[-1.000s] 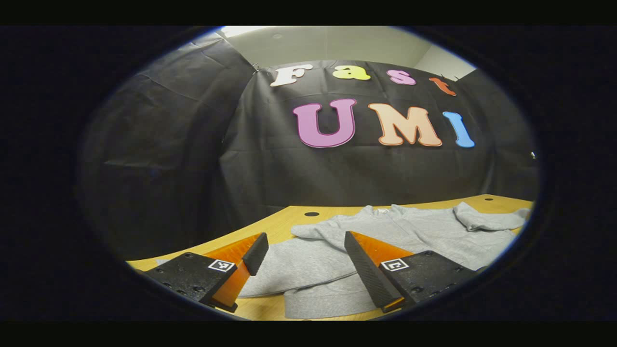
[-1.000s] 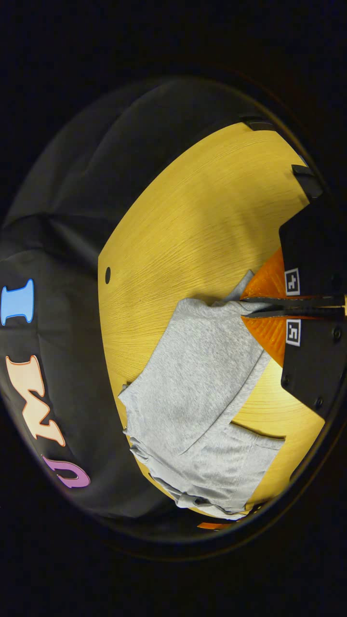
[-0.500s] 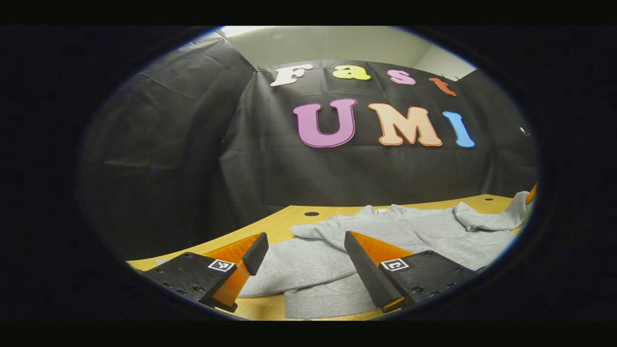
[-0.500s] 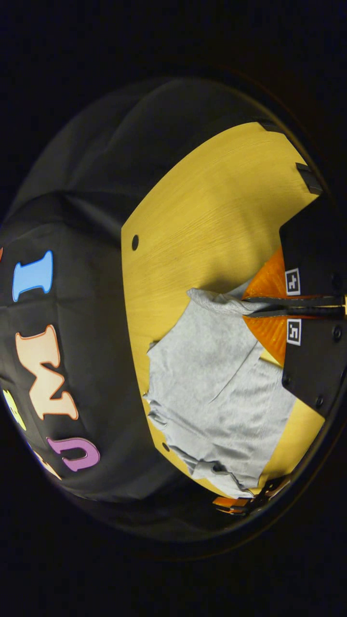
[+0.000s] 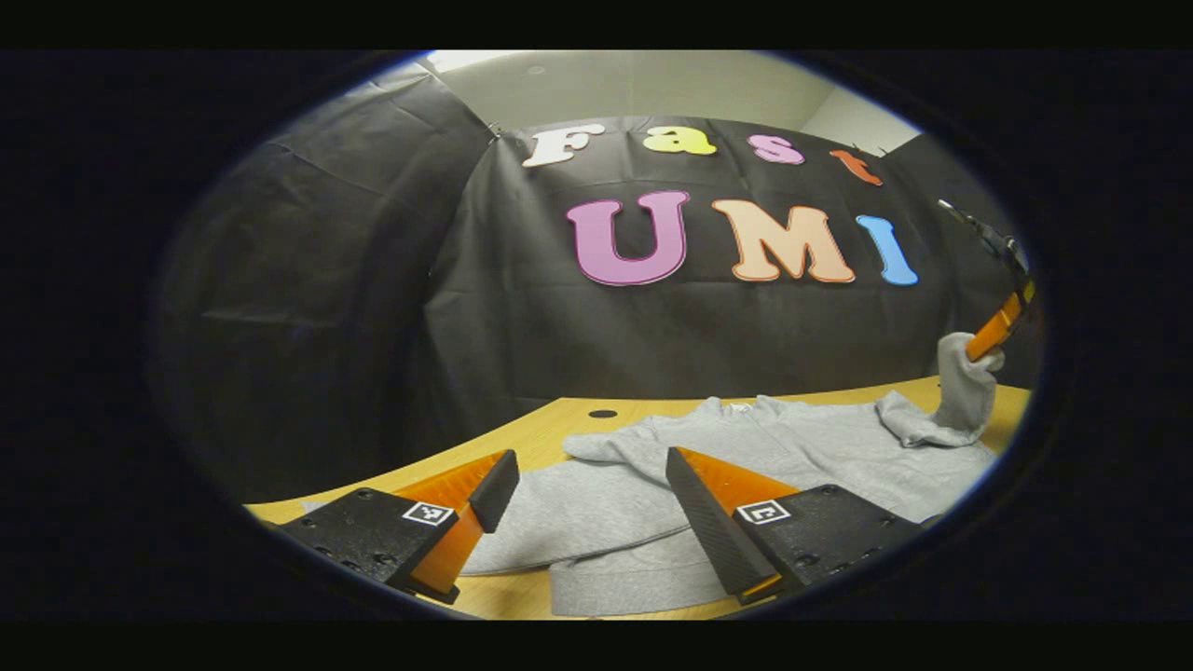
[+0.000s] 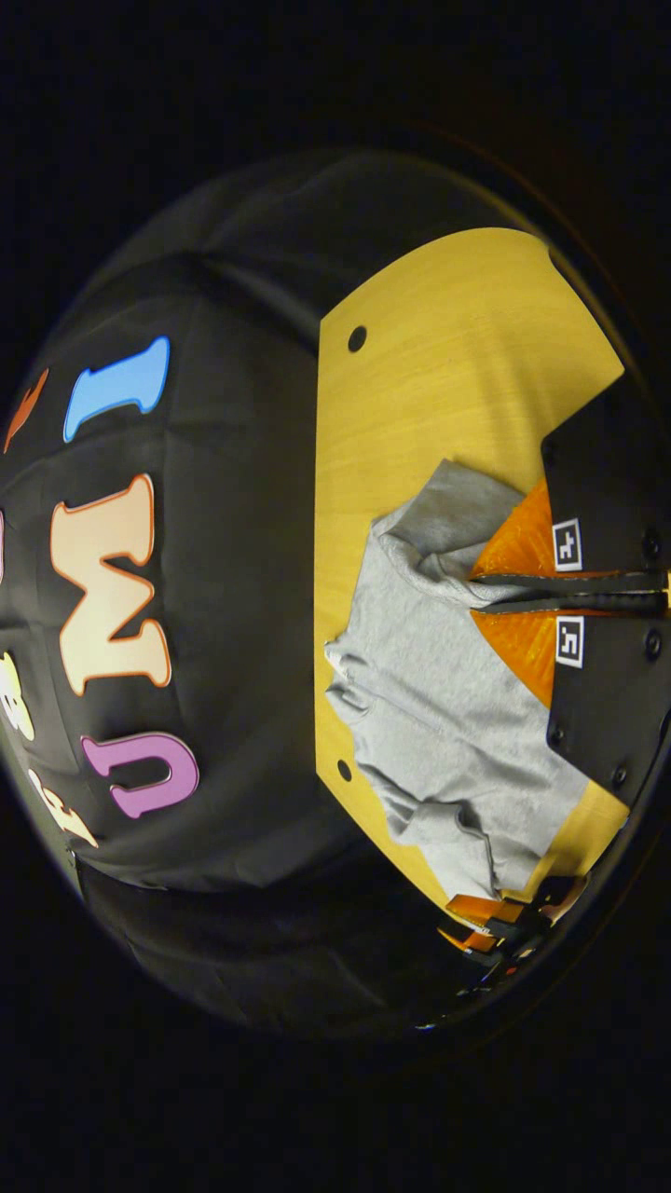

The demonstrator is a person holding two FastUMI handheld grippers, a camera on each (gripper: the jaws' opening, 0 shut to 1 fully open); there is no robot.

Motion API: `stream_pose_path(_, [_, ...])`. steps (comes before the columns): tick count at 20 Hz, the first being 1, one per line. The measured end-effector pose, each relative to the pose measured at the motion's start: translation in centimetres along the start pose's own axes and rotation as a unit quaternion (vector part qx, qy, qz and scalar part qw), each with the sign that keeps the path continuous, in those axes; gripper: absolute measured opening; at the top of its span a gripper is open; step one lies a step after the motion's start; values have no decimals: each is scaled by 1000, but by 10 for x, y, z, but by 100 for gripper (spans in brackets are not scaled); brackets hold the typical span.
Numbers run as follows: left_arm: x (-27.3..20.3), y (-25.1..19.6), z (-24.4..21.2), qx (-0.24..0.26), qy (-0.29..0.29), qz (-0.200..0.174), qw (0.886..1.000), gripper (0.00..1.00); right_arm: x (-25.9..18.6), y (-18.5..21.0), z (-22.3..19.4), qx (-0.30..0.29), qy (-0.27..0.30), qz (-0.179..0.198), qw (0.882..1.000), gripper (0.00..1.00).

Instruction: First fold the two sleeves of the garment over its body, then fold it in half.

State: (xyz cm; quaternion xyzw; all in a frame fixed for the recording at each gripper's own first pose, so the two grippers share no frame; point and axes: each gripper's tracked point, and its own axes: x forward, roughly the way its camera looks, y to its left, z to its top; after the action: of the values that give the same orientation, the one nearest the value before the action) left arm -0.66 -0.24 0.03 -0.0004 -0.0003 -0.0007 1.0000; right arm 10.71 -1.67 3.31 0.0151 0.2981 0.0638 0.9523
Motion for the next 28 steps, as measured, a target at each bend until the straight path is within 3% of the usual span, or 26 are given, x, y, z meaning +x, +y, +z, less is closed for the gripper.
stream_pose_path(6, [0,0,0,0,0,0,1000,93,59,100,38,-27,-3,77,997,3])
stream_pose_path(11, [-1,0,-1,0,0,-2,1000,94,115,176,56,11,4,133,991,3])
stream_pose_path(16, [-1,-1,0,0,0,-2,1000,94,157,252,49,35,14,199,979,3])
stream_pose_path(20, [-1,-1,0,0,0,-2,1000,94,193,282,29,31,23,200,979,3])
stream_pose_path(25, [-1,-1,1,0,0,-2,1000,94,223,284,11,41,26,173,984,4])
stream_pose_path(28, [-1,-1,1,0,0,-2,1000,94,232,286,5,41,29,176,983,13])
